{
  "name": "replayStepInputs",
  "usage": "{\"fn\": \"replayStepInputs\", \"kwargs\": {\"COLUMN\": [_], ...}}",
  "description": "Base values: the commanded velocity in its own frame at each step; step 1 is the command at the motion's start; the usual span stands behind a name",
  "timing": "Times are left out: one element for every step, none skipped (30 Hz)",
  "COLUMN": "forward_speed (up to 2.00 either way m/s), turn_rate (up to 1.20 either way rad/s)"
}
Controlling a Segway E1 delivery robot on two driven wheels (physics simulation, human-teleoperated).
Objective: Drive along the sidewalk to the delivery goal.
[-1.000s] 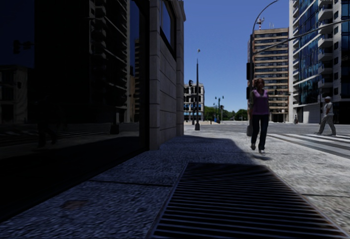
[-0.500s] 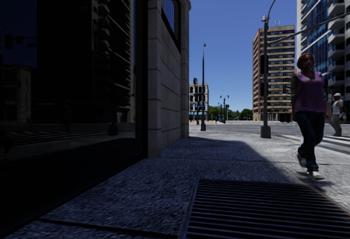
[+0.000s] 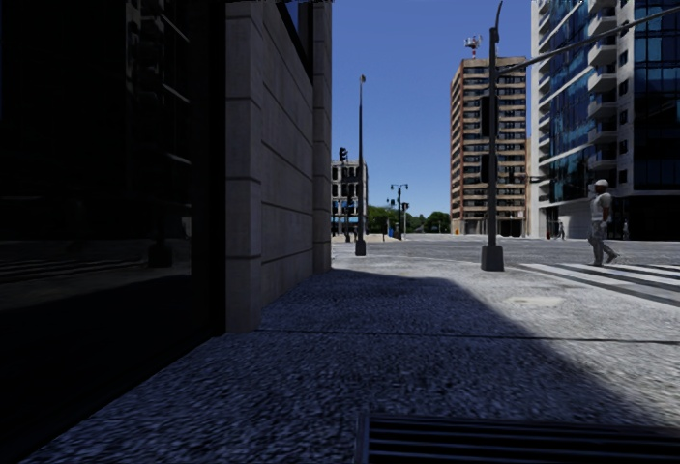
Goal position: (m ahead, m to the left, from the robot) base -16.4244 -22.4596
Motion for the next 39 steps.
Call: {"fn": "replayStepInputs", "kwargs": {"forward_speed": [1.57,1.56,1.55,1.55,1.55,1.55,1.55,1.55,1.55,1.55,1.55,1.55,1.55,1.55,1.55,1.55,1.55,1.55,1.55,1.55,1.55,1.55,1.55,1.56,1.65,1.65,1.74,1.78,1.80,1.80,1.80,1.80,1.80,1.80,1.80,1.80,1.80,1.80,1.80], "turn_rate": [-0.53,-0.54,-0.55,-0.55,-0.55,-0.55,-0.55,-0.55,-0.55,-0.55,-0.55,-0.55,-0.55,-0.55,-0.55,-0.55,-0.55,-0.55,-0.55,-0.56,-0.56,-0.56,-0.56,-0.56,-0.56,-0.56,-0.56,-0.54,-0.53,-0.53,-0.53,-0.53,-0.53,-0.53,-0.53,-0.53,-0.53,-0.53,-0.53]}}
